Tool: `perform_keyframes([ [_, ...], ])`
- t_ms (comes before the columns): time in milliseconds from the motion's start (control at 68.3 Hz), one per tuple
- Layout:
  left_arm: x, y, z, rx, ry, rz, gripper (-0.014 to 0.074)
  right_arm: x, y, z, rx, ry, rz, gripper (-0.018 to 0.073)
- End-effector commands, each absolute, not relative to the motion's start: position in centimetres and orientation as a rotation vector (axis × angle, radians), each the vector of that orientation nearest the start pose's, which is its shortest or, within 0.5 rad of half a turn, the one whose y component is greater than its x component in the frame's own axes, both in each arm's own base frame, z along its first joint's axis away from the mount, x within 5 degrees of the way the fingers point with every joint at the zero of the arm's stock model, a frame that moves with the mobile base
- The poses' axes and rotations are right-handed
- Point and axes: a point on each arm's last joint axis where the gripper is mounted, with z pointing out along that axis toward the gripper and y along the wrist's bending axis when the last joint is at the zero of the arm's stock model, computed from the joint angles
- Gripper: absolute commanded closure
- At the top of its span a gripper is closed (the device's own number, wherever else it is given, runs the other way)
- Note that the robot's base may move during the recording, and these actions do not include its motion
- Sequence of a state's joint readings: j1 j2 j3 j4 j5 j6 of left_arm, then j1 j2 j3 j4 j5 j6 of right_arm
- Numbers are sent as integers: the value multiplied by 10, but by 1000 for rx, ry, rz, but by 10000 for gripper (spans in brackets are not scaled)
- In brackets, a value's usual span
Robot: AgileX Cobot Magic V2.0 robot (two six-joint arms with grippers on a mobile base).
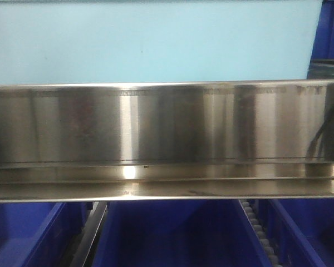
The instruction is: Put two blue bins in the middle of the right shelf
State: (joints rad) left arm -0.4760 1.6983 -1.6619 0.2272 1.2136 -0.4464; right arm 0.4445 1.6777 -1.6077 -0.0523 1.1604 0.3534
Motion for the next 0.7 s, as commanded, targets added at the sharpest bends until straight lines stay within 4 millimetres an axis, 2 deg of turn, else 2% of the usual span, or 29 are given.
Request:
perform_keyframes([
  [0,327,-149,353,84,2676,30,341,324,149,345,-139,2714,161,388],
  [351,326,-150,353,82,2679,21,341,326,150,340,-141,2737,149,388],
  [688,325,-160,347,103,2705,-18,354,327,150,339,-141,2734,150,388],
])
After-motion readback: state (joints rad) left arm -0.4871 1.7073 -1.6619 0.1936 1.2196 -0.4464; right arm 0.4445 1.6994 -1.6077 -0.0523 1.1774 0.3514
